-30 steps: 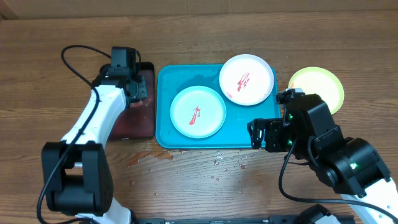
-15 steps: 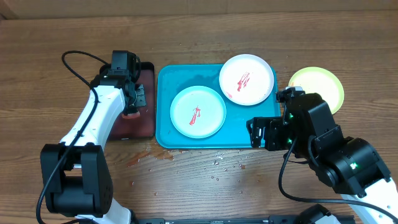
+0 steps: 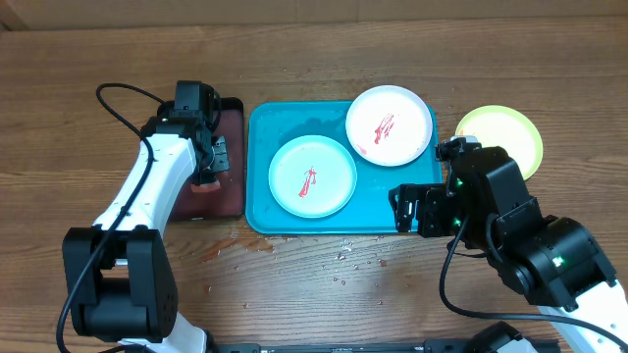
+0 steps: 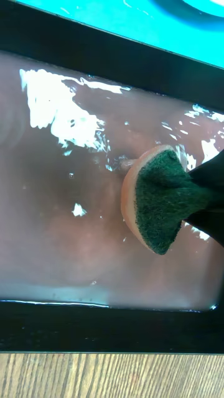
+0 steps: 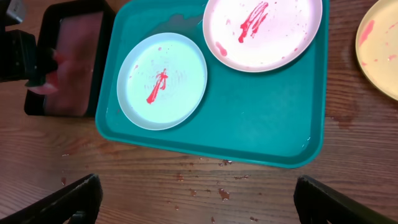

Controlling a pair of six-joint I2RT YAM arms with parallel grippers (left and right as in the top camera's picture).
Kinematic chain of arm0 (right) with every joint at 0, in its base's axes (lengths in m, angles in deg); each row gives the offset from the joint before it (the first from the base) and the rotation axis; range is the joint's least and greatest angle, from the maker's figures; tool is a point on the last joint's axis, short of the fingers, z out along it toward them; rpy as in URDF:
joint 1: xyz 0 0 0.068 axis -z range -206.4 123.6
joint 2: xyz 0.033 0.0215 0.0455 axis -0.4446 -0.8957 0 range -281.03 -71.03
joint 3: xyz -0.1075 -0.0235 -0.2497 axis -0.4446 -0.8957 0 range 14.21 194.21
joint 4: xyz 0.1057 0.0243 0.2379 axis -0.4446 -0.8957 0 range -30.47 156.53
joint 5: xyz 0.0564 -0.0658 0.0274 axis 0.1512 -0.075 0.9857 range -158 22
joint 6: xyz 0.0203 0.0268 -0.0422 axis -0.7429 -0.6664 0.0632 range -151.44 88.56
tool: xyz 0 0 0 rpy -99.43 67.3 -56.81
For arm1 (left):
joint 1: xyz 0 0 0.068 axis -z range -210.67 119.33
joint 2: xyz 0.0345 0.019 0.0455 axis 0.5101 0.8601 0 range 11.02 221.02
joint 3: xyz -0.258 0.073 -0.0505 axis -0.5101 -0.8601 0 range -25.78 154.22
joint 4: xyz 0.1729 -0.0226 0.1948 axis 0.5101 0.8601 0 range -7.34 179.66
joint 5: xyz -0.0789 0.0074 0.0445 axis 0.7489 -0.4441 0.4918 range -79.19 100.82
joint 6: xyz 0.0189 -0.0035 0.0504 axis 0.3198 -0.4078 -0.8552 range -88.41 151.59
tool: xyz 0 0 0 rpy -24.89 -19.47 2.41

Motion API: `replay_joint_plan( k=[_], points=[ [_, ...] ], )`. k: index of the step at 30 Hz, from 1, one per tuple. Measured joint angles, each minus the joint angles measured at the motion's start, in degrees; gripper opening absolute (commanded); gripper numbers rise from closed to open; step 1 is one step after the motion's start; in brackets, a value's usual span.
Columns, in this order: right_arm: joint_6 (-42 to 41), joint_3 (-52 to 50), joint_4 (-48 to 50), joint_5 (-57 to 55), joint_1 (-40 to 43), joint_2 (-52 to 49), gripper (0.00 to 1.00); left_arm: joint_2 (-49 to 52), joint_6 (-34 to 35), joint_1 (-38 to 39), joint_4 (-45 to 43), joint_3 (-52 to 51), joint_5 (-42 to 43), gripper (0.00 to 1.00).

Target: Clean dirty plates on tray and stack at the side

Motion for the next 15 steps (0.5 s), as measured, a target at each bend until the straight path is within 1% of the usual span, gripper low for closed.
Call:
replay_joint_plan(
  k=[15],
  points=[
    [0.02,0.00,-0.02,0.00,0.00,0.00,1.00,0.00,0.00,0.00,-0.31,0.02,0.00,0.04]
  ],
)
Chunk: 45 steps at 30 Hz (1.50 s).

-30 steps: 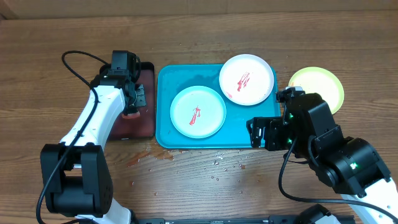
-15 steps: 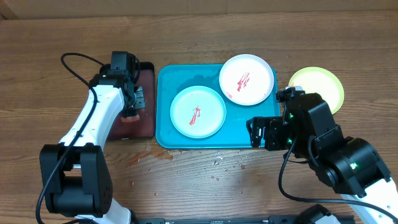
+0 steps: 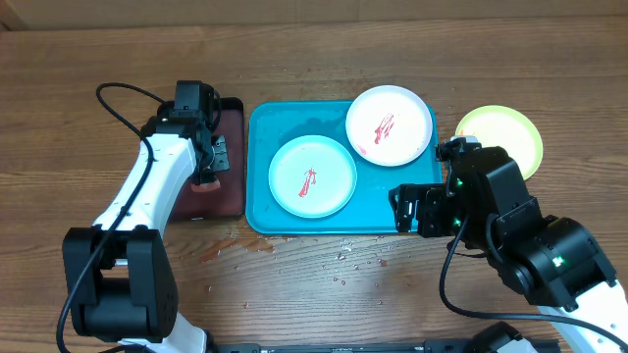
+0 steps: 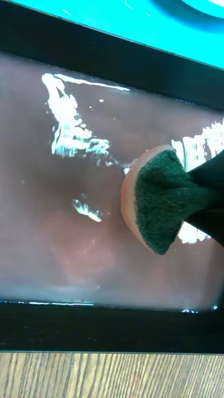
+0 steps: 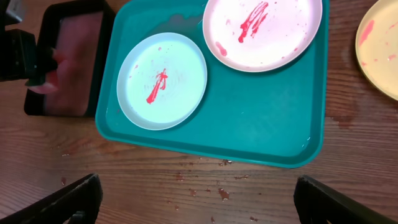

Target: Clean dirty plates on tray and stack at the side

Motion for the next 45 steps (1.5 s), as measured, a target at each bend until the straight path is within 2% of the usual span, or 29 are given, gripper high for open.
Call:
replay_joint_plan(
  k=[11,18,22,31,39,45],
  points=[
    [-0.04,0.00,0.39,-0.13,0.00,-2.10,1.00,-1.31,-0.39,1.88,-0.66,0.02,1.77,0.04],
    [-0.02,0.00,1.57,-1.92,0.00,-6.05,1.00,-8.57,0.04,9.77,-4.66,0.31,4.79,0.04],
    [-0.31,0.00,2.58,-2.51,0.15,-10.45,1.00,-9.11,1.86,14.95,-6.08,0.81,6.08,0.04],
    [-2.40,0.00,6.58,-1.99,7.78,-14.40,1.00,-1.05,7.69,21.24,-9.60,0.81,9.05,0.04],
    [-2.60,0.00,7.45,1.64,12.72,-15.10,0.96,7.02,10.64,25.07,-12.41,0.81,11.54,0.04],
    [-2.54,0.00,8.37,4.15,12.81,-19.58,0.84,11.04,11.21,25.99,-16.46,0.81,12.09,0.04]
  ],
)
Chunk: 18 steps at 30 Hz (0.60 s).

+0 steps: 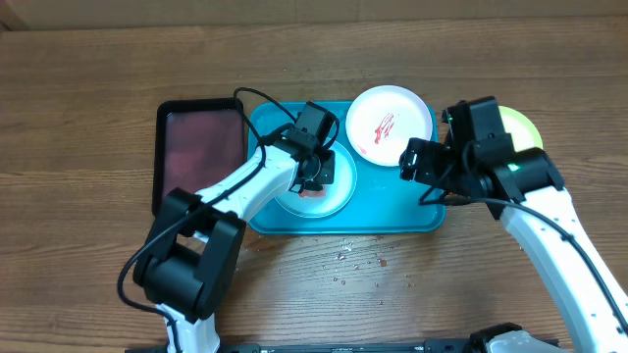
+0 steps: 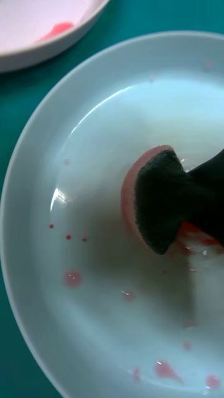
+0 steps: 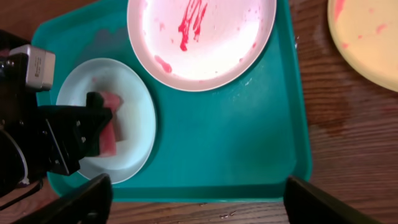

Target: Clean dirty plates on tray and stack at the side

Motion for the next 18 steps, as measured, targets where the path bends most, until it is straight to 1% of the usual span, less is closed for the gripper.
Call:
replay_joint_plan(
  k=[2,4,5,7,8,10,11,15,18],
  points=[
    [0.24,0.00,0.31,1.05,0.00,-1.53,0.80,1.27,0.20,-0.02,-0.94,0.00,0.00,0.04],
    [0.90,0.00,0.74,2.32,0.00,-2.82,0.74,1.77,0.22,-0.02,-1.62,0.13,-0.04,0.04],
    [1.36,0.00,1.07,3.06,0.00,-3.56,0.68,1.86,0.31,-0.02,-1.86,0.33,-0.11,0.04],
    [1.77,0.00,1.57,4.26,0.00,-4.68,0.59,2.19,0.33,-0.02,-2.43,0.48,-0.37,0.04],
    [2.05,0.00,1.84,4.76,0.00,-5.29,0.51,2.34,0.35,-0.02,-2.71,0.59,-0.55,0.04],
    [2.23,0.00,3.13,5.68,-0.02,-6.78,0.43,2.58,0.35,-0.02,-3.34,0.76,-0.94,0.04],
    [2.36,-0.04,4.00,5.97,-0.15,-7.54,0.41,2.67,0.35,-0.02,-3.52,0.83,-1.11,0.04],
    [2.38,-1.36,7.89,6.64,-1.51,-10.10,0.41,2.80,0.35,0.00,-3.63,1.05,-1.57,0.04],
    [2.84,-3.67,11.76,7.02,-3.72,-11.80,0.43,2.82,0.35,0.00,-3.63,1.07,-1.88,0.04]
  ],
)
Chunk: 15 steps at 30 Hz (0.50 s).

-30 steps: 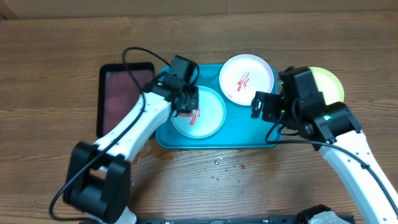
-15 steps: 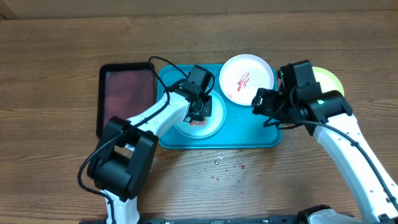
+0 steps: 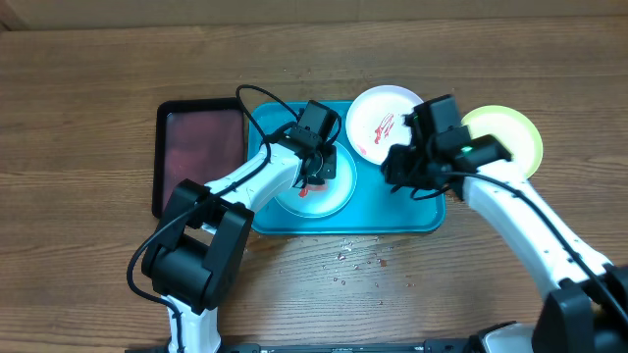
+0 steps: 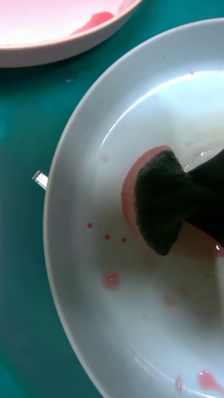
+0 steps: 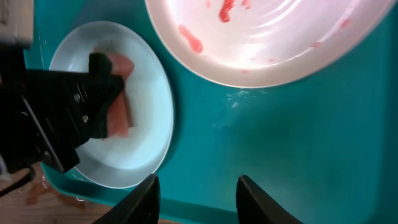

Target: Clean dirty plates on tray and stack at the side

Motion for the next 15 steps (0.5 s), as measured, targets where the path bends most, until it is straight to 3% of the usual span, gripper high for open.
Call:
replay_joint_plan(
  k=[7,12,15],
  points=[
    [3.17,-3.65,8.02,0.28,-3.43,-3.26,0.45,0.00,-0.02,0.00,0.50,0.11,-0.61,0.04],
    [5.86,-3.85,13.99,0.26,-4.39,-8.07,0.36,0.00,-0.07,0.00,0.85,0.17,-0.92,0.04],
    [6.38,-3.96,16.17,0.22,-5.66,-11.28,0.36,0.00,-0.09,0.00,1.60,0.37,-1.14,0.04]
  ],
)
